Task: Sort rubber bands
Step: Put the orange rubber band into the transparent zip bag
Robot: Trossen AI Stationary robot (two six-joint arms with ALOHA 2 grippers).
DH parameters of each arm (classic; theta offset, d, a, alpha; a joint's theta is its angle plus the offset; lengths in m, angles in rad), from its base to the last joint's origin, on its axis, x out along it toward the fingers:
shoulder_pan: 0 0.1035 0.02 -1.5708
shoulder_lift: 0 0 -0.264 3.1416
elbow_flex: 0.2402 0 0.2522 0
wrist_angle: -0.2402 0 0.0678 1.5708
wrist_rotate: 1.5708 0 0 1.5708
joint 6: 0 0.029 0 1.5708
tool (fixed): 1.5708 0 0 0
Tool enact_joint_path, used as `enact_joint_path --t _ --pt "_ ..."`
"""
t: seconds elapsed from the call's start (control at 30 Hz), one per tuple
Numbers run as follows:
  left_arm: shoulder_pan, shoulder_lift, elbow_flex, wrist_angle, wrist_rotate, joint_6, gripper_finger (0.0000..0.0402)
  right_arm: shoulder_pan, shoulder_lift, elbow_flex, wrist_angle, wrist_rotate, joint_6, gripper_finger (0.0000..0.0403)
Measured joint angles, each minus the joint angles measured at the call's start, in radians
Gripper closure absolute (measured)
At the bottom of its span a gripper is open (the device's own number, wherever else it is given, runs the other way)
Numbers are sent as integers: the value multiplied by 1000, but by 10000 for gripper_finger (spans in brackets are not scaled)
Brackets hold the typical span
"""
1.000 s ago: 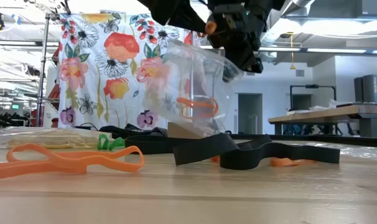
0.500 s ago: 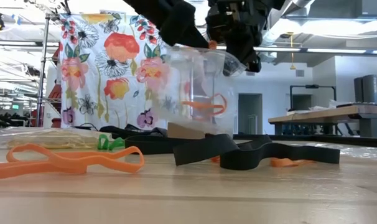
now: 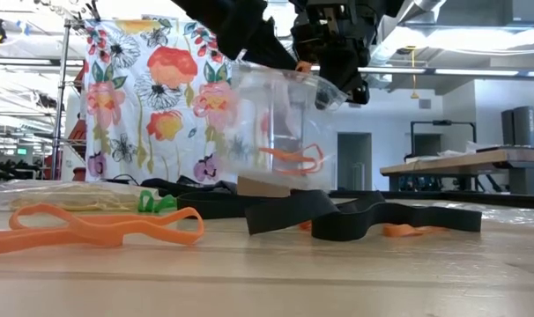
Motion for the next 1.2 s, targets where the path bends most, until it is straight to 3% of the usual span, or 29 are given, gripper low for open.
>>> enact_joint_path --t 0.37,0.73,0.93,1.2 --pt "1 0 0 -57 0 -44 393 0 0 0 -1 -3 18 397" --pt "1 0 0 -52 -33 -59 275 0 0 0 -4 -24 18 397" --pt "-19 0 0 -54 -43 -13 257 0 0 0 -3 -25 18 397" --pt "-96 -42 12 -142 -250 0 264 -37 -4 0 -63 -29 128 397"
